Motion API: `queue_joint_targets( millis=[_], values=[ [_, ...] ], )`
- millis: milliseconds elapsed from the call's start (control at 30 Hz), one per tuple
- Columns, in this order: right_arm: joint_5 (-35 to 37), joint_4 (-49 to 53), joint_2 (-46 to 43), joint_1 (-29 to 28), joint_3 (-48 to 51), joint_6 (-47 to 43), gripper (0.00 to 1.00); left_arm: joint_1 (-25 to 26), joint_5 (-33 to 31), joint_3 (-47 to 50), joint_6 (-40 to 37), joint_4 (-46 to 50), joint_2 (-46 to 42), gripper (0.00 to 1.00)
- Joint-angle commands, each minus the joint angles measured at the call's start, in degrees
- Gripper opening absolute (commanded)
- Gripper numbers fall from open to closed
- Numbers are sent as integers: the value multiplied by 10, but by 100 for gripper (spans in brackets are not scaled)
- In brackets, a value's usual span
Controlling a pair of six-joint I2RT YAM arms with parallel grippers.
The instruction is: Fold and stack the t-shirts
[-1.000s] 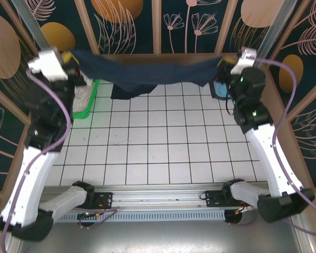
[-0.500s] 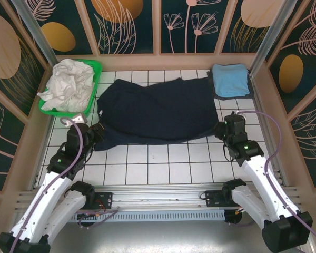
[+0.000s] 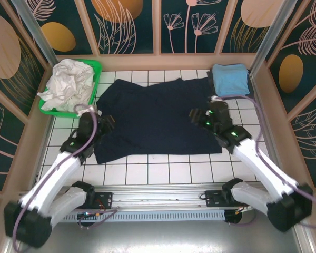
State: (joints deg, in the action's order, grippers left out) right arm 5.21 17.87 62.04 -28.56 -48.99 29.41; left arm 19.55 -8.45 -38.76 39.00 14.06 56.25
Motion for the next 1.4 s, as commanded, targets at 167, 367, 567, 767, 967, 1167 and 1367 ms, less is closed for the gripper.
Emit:
queue_joint_targets(
  millis=[167,367,567,767,967,1167,1367],
  values=[
    [7,-99,218,37,25,-12,55,-8,-23,-98,-73,-91,290,51],
    [6,-80,293,78,28,-4,54,-14,-1,-182,-61,-45,432,42],
    [-12,-41,257,106,94,36,54,-14,7,-21,-7,-67,336,47],
    [58,50,149,113,99,75,57,-14,-28,-1,-5,-13,262,51],
    [85,82,43,151,150,123,61,-13,8,6,-27,6,206,57],
    [96,93,21,168,183,166,65,25,55,36,-34,-3,194,56],
    [75,60,47,169,197,169,54,44,47,31,-41,-3,229,37]
  ],
)
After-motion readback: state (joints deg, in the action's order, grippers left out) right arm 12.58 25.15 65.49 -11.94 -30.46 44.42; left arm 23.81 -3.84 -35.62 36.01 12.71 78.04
